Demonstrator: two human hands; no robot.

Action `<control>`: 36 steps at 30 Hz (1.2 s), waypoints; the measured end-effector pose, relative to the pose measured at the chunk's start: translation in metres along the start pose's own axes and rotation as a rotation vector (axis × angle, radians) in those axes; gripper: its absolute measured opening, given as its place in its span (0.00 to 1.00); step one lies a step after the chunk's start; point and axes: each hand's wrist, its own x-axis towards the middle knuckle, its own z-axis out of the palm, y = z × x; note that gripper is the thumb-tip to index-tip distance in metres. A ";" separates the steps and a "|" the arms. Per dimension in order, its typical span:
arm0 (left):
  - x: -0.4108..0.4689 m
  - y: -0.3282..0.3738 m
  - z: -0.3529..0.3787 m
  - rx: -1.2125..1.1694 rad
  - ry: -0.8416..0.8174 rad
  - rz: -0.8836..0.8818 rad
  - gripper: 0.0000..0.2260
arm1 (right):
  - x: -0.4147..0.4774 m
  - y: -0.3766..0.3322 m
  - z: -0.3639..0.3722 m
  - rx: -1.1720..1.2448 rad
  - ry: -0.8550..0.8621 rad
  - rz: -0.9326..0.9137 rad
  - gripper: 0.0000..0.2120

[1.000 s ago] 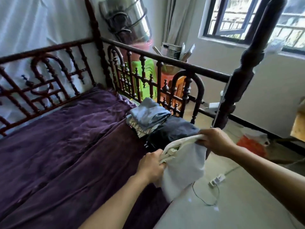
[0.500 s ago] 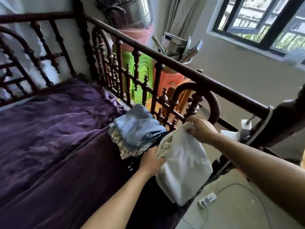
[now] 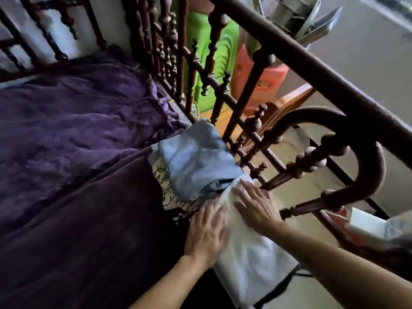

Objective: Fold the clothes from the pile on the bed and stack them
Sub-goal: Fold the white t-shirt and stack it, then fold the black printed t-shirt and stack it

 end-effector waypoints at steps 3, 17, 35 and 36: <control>0.001 -0.006 0.004 0.050 -0.195 -0.089 0.28 | -0.012 0.004 0.021 0.063 -0.109 0.046 0.24; -0.099 0.029 -0.068 0.237 -0.291 -0.508 0.11 | -0.006 -0.034 -0.046 -0.107 -0.206 -0.228 0.18; -0.557 0.045 -0.229 0.433 0.112 -1.354 0.11 | -0.204 -0.465 -0.109 0.053 -0.032 -1.191 0.15; -0.585 0.046 -0.238 0.441 0.122 -1.384 0.11 | -0.222 -0.490 -0.111 0.057 -0.027 -1.221 0.15</control>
